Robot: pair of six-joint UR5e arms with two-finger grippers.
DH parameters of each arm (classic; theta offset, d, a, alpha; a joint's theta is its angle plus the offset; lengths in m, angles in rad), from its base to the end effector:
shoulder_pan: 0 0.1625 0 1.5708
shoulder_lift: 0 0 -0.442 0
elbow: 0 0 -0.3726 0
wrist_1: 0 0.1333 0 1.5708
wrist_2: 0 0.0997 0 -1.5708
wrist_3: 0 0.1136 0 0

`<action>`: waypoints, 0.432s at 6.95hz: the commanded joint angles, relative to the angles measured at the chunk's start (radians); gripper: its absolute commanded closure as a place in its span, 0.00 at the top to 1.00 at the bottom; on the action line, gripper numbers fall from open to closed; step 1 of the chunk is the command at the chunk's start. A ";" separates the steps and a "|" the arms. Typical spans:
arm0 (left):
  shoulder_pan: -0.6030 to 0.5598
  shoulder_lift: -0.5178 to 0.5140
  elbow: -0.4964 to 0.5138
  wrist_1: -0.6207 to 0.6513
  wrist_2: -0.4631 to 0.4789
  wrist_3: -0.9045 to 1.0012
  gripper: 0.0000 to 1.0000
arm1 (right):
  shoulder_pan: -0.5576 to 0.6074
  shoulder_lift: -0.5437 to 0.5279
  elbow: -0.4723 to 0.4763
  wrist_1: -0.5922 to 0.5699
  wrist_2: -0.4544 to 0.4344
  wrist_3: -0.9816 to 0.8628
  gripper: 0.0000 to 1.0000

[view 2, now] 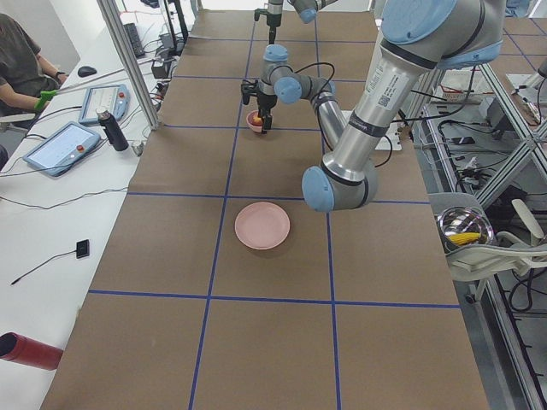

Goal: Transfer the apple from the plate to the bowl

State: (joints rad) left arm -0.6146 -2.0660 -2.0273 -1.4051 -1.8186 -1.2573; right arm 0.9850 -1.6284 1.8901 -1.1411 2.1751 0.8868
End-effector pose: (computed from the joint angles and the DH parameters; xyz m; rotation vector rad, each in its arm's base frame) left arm 0.4087 -0.4175 0.2552 0.1401 0.8052 -0.1868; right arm -0.2030 -0.4304 0.5158 0.1068 -0.8779 0.0723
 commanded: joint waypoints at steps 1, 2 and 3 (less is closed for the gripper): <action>-0.058 0.238 -0.180 0.070 -0.098 0.444 0.98 | 0.132 -0.034 -0.009 0.026 0.111 -0.075 1.00; -0.186 0.364 -0.176 0.046 -0.106 0.678 0.98 | 0.246 -0.031 -0.069 0.017 0.149 -0.195 1.00; -0.314 0.395 -0.142 0.044 -0.178 0.811 0.98 | 0.324 -0.030 -0.160 0.017 0.157 -0.350 1.00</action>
State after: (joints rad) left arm -0.7851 -1.7509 -2.1888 -1.3539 -1.9314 -0.6564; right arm 1.2002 -1.6578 1.8198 -1.1225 2.3022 0.7014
